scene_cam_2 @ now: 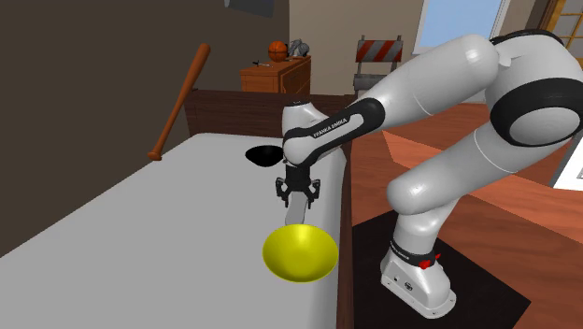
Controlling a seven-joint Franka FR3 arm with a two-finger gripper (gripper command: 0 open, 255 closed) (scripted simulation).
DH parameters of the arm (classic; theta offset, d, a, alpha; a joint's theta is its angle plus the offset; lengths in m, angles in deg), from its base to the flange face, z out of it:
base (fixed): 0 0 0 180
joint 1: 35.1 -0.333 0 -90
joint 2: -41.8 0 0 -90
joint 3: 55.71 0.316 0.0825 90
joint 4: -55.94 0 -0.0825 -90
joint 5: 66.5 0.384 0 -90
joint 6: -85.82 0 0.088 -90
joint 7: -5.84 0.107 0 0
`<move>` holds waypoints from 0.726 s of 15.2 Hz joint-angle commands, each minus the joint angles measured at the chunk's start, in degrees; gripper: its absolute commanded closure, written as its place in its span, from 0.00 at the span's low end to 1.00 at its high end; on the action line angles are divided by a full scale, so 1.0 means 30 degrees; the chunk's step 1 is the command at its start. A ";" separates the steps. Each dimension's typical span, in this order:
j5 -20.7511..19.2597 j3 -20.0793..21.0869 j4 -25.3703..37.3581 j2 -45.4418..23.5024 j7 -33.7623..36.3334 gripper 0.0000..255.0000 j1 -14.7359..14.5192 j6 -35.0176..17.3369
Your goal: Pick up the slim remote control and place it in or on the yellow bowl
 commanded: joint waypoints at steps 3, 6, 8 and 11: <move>0.0000 0.0001 0.0002 0.0000 0.0000 1.00 0.0000 -0.0001; 0.0000 0.0001 0.0002 0.0000 0.0000 1.00 -0.0001 -0.0001; -0.0061 -0.0174 0.0128 0.0210 -0.0007 1.00 -0.0051 0.0338; -0.0274 -0.0673 0.0544 0.0774 -0.0015 1.00 -0.0164 0.1330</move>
